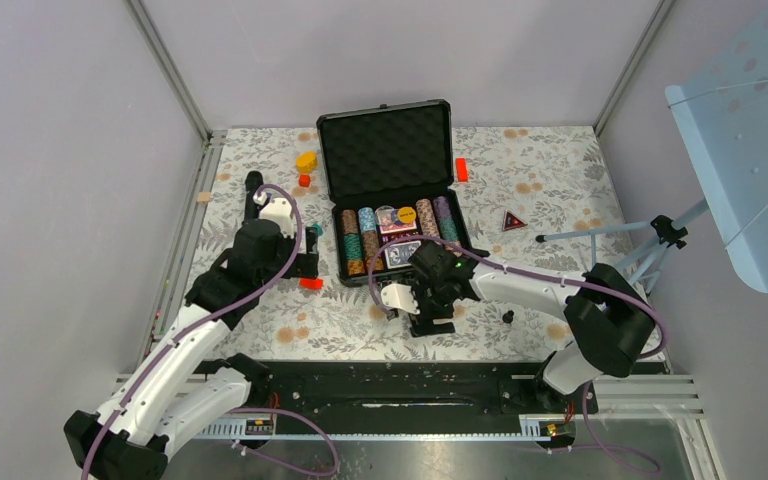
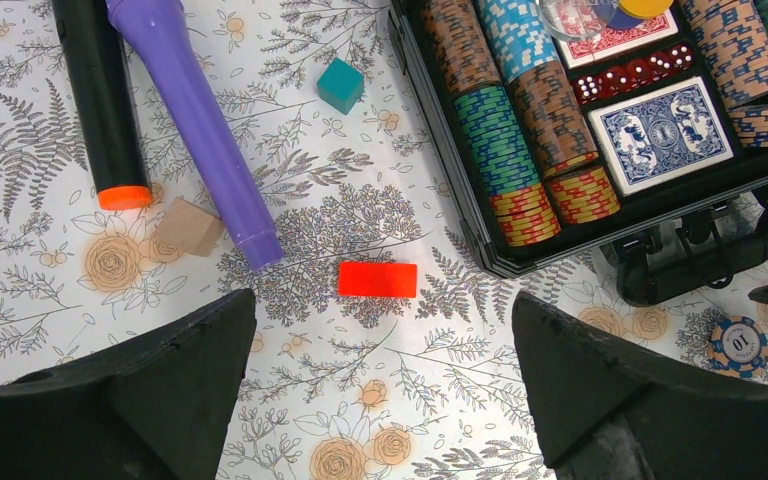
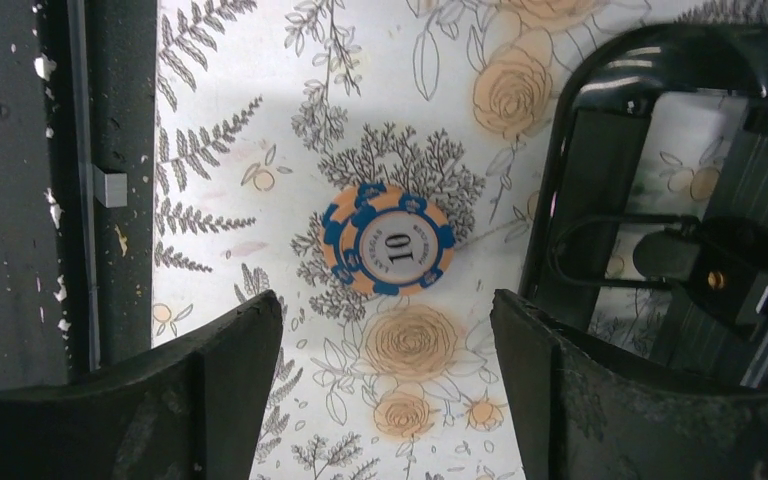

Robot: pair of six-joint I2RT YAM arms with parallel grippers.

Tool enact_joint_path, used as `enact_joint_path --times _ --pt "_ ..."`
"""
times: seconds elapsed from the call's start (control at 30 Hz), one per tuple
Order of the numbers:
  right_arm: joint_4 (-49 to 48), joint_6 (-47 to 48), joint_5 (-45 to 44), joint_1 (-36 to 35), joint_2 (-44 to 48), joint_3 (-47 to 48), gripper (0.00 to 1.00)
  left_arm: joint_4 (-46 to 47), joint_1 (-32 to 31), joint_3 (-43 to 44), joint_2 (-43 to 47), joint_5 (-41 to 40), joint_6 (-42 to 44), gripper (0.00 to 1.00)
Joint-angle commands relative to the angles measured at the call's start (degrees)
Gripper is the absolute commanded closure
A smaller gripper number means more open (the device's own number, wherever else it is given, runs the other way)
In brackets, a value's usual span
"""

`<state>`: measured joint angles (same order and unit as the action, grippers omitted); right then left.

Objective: Pack up texas hold em set

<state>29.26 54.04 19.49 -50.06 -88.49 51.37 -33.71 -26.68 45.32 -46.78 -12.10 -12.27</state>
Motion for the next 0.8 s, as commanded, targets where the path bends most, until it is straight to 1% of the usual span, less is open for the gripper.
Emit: enact_joint_path --times 0.0,0.47,0.77 --pt "0.47 2.35 -1.17 -2.22 -1.68 2.27 0.18 2.51 0.22 0.12 1.34 0.61 -0.03 0.01" --pt "-1.22 3.26 -5.79 -4.06 -4.67 2.58 0.2 2.51 0.24 0.03 1.41 0.59 -0.09 0.01" --pt "-1.58 3.13 -6.2 -4.25 -6.07 3.76 0.2 2.47 0.23 0.04 1.46 0.5 -0.08 0.01"
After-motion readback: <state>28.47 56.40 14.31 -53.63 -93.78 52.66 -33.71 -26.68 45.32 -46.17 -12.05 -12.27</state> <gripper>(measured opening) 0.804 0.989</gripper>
